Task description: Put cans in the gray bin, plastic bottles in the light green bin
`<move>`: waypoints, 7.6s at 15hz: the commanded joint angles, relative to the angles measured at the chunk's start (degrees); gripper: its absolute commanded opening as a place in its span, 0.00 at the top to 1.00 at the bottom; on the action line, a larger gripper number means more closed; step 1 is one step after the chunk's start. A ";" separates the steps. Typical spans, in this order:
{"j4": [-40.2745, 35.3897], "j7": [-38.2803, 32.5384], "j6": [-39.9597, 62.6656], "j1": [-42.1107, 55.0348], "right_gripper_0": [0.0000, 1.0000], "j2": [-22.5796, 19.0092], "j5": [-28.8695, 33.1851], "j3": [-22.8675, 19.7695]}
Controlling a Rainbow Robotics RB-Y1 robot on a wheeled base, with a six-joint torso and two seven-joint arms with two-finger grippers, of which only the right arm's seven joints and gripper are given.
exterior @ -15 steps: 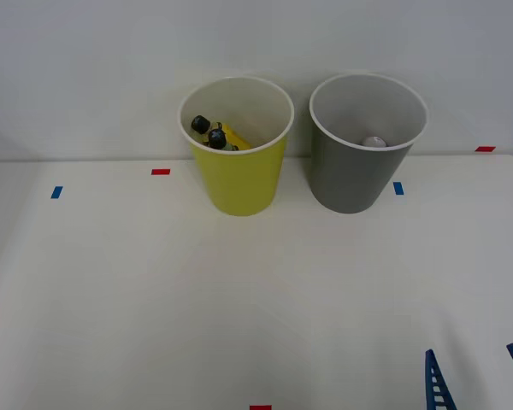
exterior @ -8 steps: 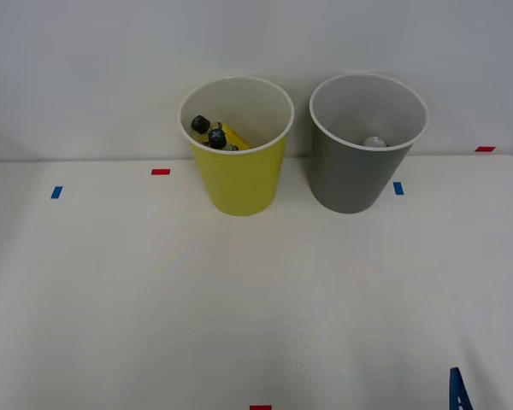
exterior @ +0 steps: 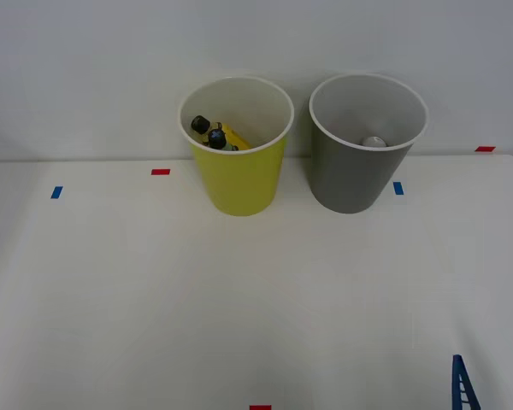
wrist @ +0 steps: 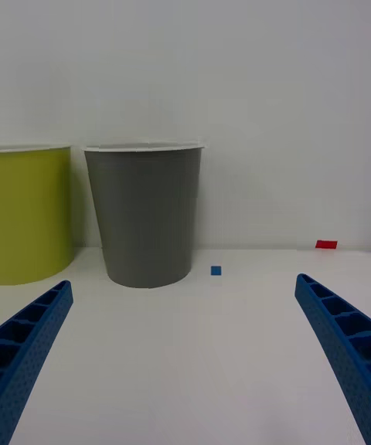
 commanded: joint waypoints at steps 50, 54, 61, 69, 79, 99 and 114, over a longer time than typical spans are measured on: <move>5.78 5.95 -1.70 -0.74 0.00 -0.18 -7.92 -0.59; 5.78 6.83 -1.70 -0.57 0.00 -0.88 -7.13 -0.59; 5.87 6.92 -1.79 -0.39 0.00 -1.49 -7.13 -0.59; 5.87 6.92 -1.79 -0.39 0.00 -1.49 -7.13 -0.59; 5.87 6.92 -1.79 -0.39 0.00 -1.49 -7.13 -0.59; 5.87 6.92 -1.79 -0.39 0.00 -1.49 -7.13 -0.59; 5.87 6.92 -1.79 -0.39 0.00 -1.49 -7.13 -0.59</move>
